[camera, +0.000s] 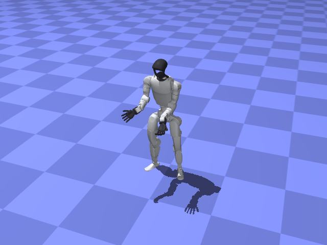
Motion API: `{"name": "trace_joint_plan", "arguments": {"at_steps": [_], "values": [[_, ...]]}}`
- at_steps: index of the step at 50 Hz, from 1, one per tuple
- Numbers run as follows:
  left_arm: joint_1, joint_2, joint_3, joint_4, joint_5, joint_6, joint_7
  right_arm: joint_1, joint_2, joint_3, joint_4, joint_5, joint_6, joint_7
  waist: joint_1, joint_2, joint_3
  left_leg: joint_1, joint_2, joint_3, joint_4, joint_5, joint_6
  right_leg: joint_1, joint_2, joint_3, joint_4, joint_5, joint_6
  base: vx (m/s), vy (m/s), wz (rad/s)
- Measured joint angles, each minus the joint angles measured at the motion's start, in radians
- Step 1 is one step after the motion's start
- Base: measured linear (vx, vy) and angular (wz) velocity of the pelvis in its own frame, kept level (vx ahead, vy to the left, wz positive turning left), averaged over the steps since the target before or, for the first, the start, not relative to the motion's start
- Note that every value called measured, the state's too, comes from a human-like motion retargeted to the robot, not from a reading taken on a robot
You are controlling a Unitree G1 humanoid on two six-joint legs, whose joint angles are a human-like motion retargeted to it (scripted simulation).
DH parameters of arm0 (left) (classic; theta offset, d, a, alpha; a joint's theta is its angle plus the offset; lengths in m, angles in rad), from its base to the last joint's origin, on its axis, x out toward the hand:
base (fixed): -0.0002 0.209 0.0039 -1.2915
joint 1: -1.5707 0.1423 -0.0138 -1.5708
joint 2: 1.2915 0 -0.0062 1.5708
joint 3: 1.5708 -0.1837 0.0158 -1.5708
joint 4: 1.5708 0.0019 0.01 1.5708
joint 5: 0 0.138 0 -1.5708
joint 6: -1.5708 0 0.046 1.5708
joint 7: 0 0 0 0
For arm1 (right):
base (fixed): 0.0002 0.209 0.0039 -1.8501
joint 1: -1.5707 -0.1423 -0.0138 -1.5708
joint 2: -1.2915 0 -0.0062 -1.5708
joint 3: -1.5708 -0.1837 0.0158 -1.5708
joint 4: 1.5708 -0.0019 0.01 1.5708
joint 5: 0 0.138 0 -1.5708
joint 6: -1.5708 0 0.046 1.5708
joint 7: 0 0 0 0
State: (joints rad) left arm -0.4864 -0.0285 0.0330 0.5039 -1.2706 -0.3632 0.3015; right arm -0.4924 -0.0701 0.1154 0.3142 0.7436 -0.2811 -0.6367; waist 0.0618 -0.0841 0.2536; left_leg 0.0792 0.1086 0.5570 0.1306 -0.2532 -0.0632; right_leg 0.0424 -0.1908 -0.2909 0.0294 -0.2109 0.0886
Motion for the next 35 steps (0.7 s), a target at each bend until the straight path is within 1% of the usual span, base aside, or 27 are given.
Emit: {"name": "trace_joint_plan", "arguments": {"at_steps": [2, 4, 5, 8, 10, 11, 12, 13, 15, 17, 20, 21, 23, 24, 25, 28, 30, 32, 33, 35], "values": [[0.079, -0.021, 0.039, -0.009, -0.058, -0.019, 0.018, 0.061, 0.050, -0.032, 0.007, 0.184, -0.069, 0.002, 0.023, 0.004, 0.009, -0.001, 0.002, 0.001, 0.001, 0.001, 0.006, -0.003, 0.002, 0.001, 0.003, -0.003, 0.006, -0.03, -0.07, -0.03], [0.129, -0.005, 0.082, -0.023, -0.078, -0.045, 0.049, 0.109, 0.077, -0.070, 0.008, 0.292, -0.125, -0.005, 0.043, 0.011, 0.010, -0.003, 0.003, -0.002, 0.004, 0.001, 0.012, -0.003, 0.002, -0.001, 0.006, -0.005, 0.014, -0.01, -0.07, 0.06], [0.144, 0.011, 0.105, -0.033, -0.080, -0.063, 0.069, 0.129, 0.082, -0.089, 0.007, 0.326, -0.150, -0.008, 0.052, 0.014, 0.007, -0.004, 0.004, -0.004, 0.007, 0.002, 0.015, -0.002, 0.001, -0.003, 0.007, -0.006, 0.018, -0.01, -0.06, 0.17], [0.122, 0.091, 0.183, -0.098, -0.013, -0.130, 0.135, 0.162, 0.063, -0.140, -0.020, 0.315, -0.189, -0.015, 0.065, 0.026, -0.012, -0.011, 0.003, -0.021, 0.019, 0.003, 0.020, 0.006, -0.003, -0.019, 0.010, -0.010, 0.027, 0.00, -0.05, 0.29], [0.079, 0.166, 0.218, -0.157, 0.110, -0.149, 0.186, 0.168, 0.038, -0.166, -0.053, 0.274, -0.198, -0.012, 0.065, 0.035, -0.029, -0.016, 0.003, -0.038, 0.027, 0.004, 0.018, 0.016, -0.006, -0.036, 0.012, -0.014, 0.028, 0.00, -0.04, 0.45], [0.047, 0.222, 0.214, -0.182, 0.274, -0.130, 0.263, 0.163, 0.023, -0.175, -0.072, 0.242, -0.203, -0.014, 0.061, 0.039, -0.035, -0.018, 0.004, -0.048, 0.032, 0.005, 0.015, 0.021, -0.007, -0.046, 0.015, -0.017, 0.027, 0.01, -0.04, 0.50], [0.015, 0.274, 0.207, -0.217, 0.434, -0.104, 0.322, 0.158, 0.009, -0.182, -0.091, 0.211, -0.206, -0.007, 0.058, 0.043, -0.043, -0.020, 0.004, -0.058, 0.036, 0.005, 0.012, 0.027, -0.008, -0.056, 0.017, -0.021, 0.024, 0.01, -0.04, 0.52], [-0.019, 0.315, 0.194, -0.270, 0.584, -0.065, 0.347, 0.154, -0.003, -0.183, -0.110, 0.183, -0.203, 0.019, 0.054, 0.046, -0.052, -0.022, 0.005, -0.068, 0.040, 0.006, 0.008, 0.033, -0.009, -0.065, 0.020, -0.024, 0.019, 0.01, -0.04, 0.49], [-0.092, 0.376, 0.179, -0.350, 0.741, 0.012, 0.382, 0.147, -0.028, -0.188, -0.138, 0.149, -0.182, 0.044, 0.050, 0.053, -0.074, -0.023, 0.006, -0.086, 0.043, 0.010, -0.003, 0.044, -0.008, -0.084, 0.021, -0.030, 0.009, 0.01, -0.03, 0.45], [-0.176, 0.431, 0.127, -0.431, 0.907, 0.089, 0.409, 0.133, -0.050, -0.182, -0.157, 0.122, -0.171, 0.055, 0.043, 0.061, -0.092, -0.024, 0.009, -0.102, 0.046, 0.013, -0.013, 0.055, -0.006, -0.101, 0.021, -0.035, -0.001, 0.01, -0.03, 0.39], [-0.290, 0.513, 0.016, -0.492, 1.224, 0.261, 0.411, 0.114, -0.076, -0.156, -0.156, 0.058, -0.142, 0.074, 0.030, 0.069, -0.118, -0.026, 0.011, -0.121, 0.050, 0.015, -0.021, 0.069, -0.003, -0.121, 0.020, -0.041, -0.010, 0.02, -0.02, 0.32], [-0.323, 0.529, -0.032, -0.503, 1.311, 0.304, 0.398, 0.110, -0.079, -0.142, -0.152, 0.043, -0.135, 0.078, 0.026, 0.070, -0.126, -0.027, 0.011, -0.126, 0.050, 0.015, -0.022, 0.073, -0.003, -0.127, 0.018, -0.041, -0.011, 0.02, -0.02, 0.27], [-0.379, 0.553, -0.136, -0.512, 1.461, 0.372, 0.358, 0.108, -0.079, -0.111, -0.141, 0.026, -0.120, 0.091, 0.017, 0.073, -0.139, -0.028, 0.010, -0.134, 0.051, 0.016, -0.021, 0.079, -0.002, -0.137, 0.015, -0.042, -0.012, 0.03, -0.01, 0.23], [-0.398, 0.556, -0.193, -0.507, 1.517, 0.394, 0.329, 0.110, -0.075, -0.095, -0.135, 0.025, -0.112, 0.102, 0.013, 0.074, -0.146, -0.029, 0.010, -0.138, 0.052, 0.015, -0.020, 0.082, -0.002, -0.141, 0.014, -0.042, -0.011, 0.03, -0.01, 0.19], [-0.414, 0.557, -0.252, -0.497, 1.566, 0.411, 0.297, 0.114, -0.070, -0.080, -0.128, 0.027, -0.104, 0.113, 0.009, 0.075, -0.152, -0.029, 0.009, -0.141, 0.052, 0.015, -0.019, 0.084, -0.002, -0.145, 0.013, -0.042, -0.010, 0.00, 0.00, 0.00], [-0.420, 0.521, -0.444, -0.396, 1.625, 0.417, 0.173, 0.134, -0.048, -0.039, -0.100, 0.036, -0.080, 0.144, 0.000, 0.079, -0.167, -0.029, 0.007, -0.145, 0.053, 0.013, -0.015, 0.089, -0.004, -0.151, 0.011, -0.044, -0.006, 0.00, 0.00, 0.00], [-0.416, 0.485, -0.585, -0.259, 1.656, 0.413, 0.046, 0.145, -0.033, -0.011, -0.069, 0.024, -0.051, 0.168, -0.007, 0.078, -0.174, -0.029, 0.006, -0.144, 0.056, 0.010, -0.013, 0.089, -0.006, -0.150, 0.012, -0.046, -0.004, 0.00, 0.00, 0.00], [-0.395, 0.443, -0.696, -0.112, 1.700, 0.420, -0.107, 0.155, -0.027, 0.023, -0.041, -0.006, -0.002, 0.208, -0.019, 0.077, -0.179, -0.028, 0.006, -0.138, 0.057, 0.008, -0.012, 0.087, -0.008, -0.145, 0.013, -0.048, -0.002, 0.01, 0.00, -0.10], [-0.374, 0.425, -0.729, -0.056, 1.718, 0.424, -0.155, 0.161, -0.027, 0.040, -0.033, -0.026, 0.018, 0.223, -0.027, 0.077, -0.179, -0.026, 0.005, -0.133, 0.057, 0.007, -0.012, 0.085, -0.008, -0.141, 0.014, -0.049, -0.002, 0.02, 0.01, -0.23], [-0.321, 0.406, -0.733, -0.006, 1.741, 0.428, -0.136, 0.174, -0.036, 0.064, -0.034, -0.079, 0.035, 0.227, -0.037, 0.076, -0.176, -0.022, 0.005, -0.120, 0.055, 0.006, -0.011, 0.079, -0.009, -0.128, 0.015, -0.049, -0.002, 0.02, 0.01, -0.32]]}}
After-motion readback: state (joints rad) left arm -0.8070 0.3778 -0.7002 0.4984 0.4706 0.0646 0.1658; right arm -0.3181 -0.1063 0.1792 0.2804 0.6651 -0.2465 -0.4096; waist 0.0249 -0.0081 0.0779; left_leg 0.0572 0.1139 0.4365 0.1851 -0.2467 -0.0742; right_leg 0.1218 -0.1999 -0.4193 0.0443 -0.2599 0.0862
